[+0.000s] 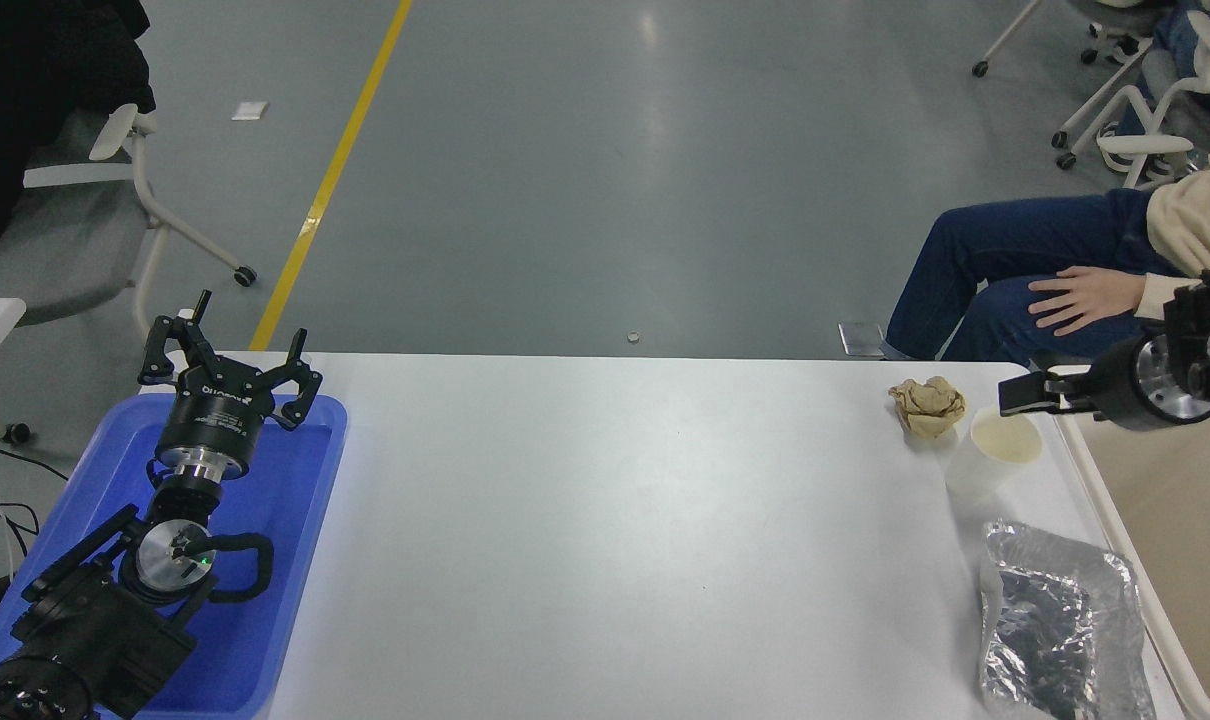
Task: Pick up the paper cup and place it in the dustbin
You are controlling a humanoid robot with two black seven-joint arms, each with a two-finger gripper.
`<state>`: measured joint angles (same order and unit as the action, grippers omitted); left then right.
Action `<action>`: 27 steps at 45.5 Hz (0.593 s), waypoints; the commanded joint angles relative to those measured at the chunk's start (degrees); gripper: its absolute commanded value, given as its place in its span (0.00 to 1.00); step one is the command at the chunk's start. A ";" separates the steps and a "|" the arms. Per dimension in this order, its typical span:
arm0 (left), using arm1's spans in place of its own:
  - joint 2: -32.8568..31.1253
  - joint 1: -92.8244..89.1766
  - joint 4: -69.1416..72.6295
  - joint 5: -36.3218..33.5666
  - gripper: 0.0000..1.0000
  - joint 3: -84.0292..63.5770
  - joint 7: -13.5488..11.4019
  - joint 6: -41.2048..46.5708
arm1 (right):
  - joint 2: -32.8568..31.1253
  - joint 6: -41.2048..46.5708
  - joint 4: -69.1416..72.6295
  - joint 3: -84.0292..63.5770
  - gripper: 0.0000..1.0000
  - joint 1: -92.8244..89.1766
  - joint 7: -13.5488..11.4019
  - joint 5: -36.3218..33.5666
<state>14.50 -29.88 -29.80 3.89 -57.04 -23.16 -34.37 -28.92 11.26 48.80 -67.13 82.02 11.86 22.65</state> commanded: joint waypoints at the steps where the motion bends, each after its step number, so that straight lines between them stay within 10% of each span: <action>1: 0.00 -0.01 0.00 -0.02 1.00 0.00 0.04 0.01 | 0.01 -1.16 -7.57 8.24 1.00 -10.29 -4.21 -0.06; 27: 0.00 -0.01 -0.08 -0.02 1.00 0.00 0.04 0.01 | 0.71 -6.07 -8.28 9.74 0.94 -13.38 -5.00 -10.52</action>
<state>14.50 -29.87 -29.80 3.87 -57.04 -23.12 -34.37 -28.69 6.85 41.06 -58.15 69.74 7.19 15.55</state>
